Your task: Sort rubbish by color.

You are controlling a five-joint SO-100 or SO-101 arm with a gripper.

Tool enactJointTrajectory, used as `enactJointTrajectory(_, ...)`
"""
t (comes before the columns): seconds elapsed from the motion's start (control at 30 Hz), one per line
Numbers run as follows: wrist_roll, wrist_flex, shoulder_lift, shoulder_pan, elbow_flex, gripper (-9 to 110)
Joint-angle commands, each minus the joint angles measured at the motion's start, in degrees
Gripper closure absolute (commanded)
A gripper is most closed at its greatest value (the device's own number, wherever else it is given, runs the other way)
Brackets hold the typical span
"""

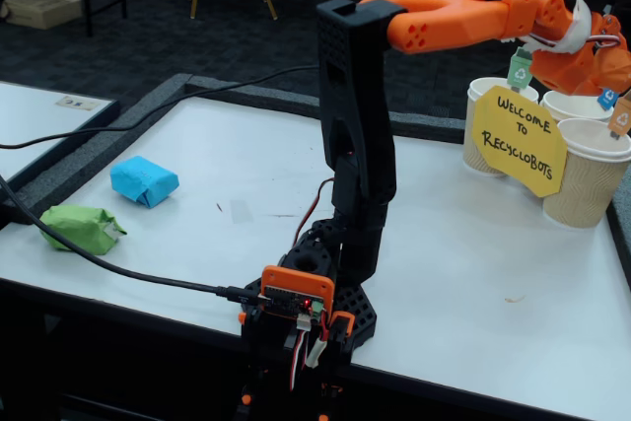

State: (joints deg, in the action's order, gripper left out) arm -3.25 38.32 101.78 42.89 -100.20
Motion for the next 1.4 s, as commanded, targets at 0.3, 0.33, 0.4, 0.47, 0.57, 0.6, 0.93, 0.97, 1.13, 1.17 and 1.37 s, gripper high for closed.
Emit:
enactJointTrajectory(0.3, 0.00, -2.20, 2.11, 2.20, 1.85, 83)
enactJointTrajectory(0.33, 0.00, -2.20, 2.11, 2.29, 1.85, 83)
enactJointTrajectory(0.4, 0.00, -2.29, 2.11, 2.37, 1.85, 83)
enactJointTrajectory(0.47, 0.00, -2.37, 2.11, 2.46, 1.85, 83)
enactJointTrajectory(0.57, 0.09, -2.20, 2.37, 2.46, 2.37, 84)
enactJointTrajectory(0.6, 0.09, -1.49, 2.81, 2.46, 3.08, 84)
enactJointTrajectory(0.93, 0.09, 15.73, 18.98, -6.06, 5.27, 96)
enactJointTrajectory(0.97, 0.09, 17.75, 21.01, -7.65, 5.36, 97)
enactJointTrajectory(1.13, 0.09, 28.39, 29.79, -17.75, 4.83, 101)
enactJointTrajectory(1.17, 0.09, 29.79, 31.64, -19.95, 3.96, 101)
enactJointTrajectory(1.37, -0.44, 33.31, 45.53, -32.34, -7.82, 101)
